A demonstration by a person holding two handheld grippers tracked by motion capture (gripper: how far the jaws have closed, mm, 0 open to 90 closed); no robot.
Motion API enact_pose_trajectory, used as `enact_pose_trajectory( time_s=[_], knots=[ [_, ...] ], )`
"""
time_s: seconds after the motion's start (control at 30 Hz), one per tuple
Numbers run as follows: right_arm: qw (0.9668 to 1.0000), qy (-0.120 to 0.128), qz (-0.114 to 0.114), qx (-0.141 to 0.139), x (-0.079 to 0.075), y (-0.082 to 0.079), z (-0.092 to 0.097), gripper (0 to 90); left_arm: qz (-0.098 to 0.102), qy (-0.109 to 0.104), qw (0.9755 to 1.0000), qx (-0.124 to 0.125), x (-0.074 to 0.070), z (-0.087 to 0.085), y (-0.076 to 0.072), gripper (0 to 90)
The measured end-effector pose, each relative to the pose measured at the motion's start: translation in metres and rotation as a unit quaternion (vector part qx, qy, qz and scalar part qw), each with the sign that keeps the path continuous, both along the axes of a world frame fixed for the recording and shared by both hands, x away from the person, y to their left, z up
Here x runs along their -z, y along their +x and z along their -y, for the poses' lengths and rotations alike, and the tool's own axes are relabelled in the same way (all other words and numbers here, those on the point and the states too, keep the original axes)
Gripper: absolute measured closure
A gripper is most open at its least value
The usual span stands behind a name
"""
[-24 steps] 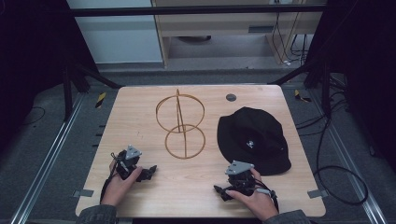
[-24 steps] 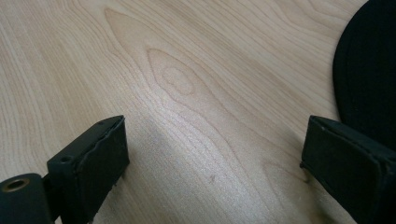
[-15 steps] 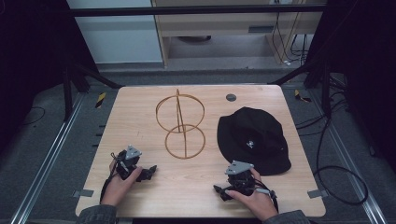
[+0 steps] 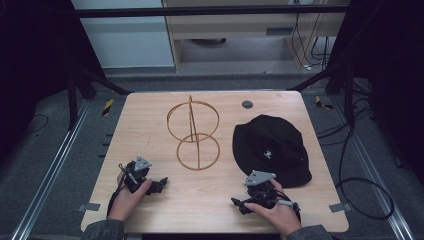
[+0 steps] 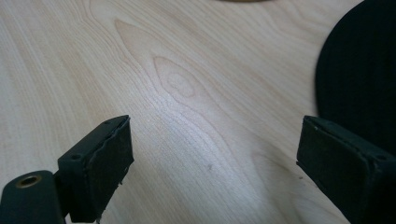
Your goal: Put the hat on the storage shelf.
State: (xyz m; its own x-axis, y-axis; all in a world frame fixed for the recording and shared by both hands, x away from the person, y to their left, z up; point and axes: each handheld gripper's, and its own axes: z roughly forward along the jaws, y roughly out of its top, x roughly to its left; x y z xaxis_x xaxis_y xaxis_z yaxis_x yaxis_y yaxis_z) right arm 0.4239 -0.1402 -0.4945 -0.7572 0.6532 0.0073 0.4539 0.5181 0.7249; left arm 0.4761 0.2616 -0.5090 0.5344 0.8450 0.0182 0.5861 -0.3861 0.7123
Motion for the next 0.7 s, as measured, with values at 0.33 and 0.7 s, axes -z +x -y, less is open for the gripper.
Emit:
enact_pose_trajectory(
  time_s=[0.33,0.7],
  knots=[
    [0.9992,-0.031,0.025,-0.003,-0.067,-0.001,0.02,9.3,0.0,0.0,1.0,0.0,0.0,0.0,-0.001,0.0],
    [0.9982,-0.029,0.046,0.025,-0.124,0.015,0.049,8.6,0.0,0.002,1.0,0.001,0.0,0.0,-0.001,0.0]
  ],
)
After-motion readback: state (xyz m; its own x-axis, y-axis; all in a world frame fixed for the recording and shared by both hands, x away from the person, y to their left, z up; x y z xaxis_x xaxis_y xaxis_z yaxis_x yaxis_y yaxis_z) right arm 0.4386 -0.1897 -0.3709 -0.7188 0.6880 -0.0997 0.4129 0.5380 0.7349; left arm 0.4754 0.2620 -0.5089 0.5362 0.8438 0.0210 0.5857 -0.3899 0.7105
